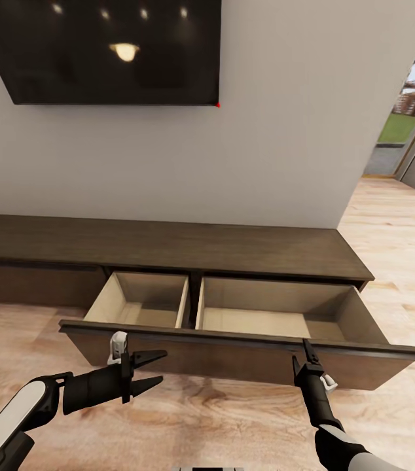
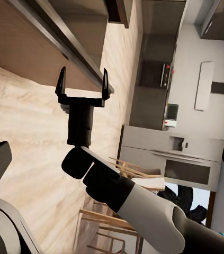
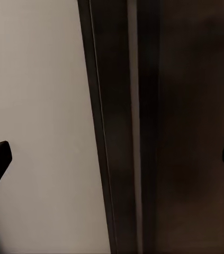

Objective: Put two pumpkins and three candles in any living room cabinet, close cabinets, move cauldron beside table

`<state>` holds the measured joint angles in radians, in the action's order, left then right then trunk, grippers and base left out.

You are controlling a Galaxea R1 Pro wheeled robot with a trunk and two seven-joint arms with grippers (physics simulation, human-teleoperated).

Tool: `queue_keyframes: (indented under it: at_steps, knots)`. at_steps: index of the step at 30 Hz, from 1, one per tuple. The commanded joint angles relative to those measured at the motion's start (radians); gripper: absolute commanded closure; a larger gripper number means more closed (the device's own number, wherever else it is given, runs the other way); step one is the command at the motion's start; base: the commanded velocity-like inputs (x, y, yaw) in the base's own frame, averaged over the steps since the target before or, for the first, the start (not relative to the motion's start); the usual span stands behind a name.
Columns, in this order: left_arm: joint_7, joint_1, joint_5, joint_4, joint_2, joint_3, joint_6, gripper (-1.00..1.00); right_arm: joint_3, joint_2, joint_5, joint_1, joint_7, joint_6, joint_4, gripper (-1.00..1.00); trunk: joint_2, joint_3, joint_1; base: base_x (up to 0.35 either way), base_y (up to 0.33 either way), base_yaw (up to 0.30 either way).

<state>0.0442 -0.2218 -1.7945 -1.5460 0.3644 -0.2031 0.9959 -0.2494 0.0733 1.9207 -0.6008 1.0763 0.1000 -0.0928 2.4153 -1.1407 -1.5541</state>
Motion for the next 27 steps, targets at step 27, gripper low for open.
queue_keyframes:
  at_steps: [27]
  knots:
    - [0.005,-0.001,-0.005,0.0,-0.002,-0.004,0.0,-1.0,-0.346,0.003,-0.057,-0.001,0.111,0.201,0.006,-1.0,0.0,-0.001,0.0,-0.089,0.0,0.0]
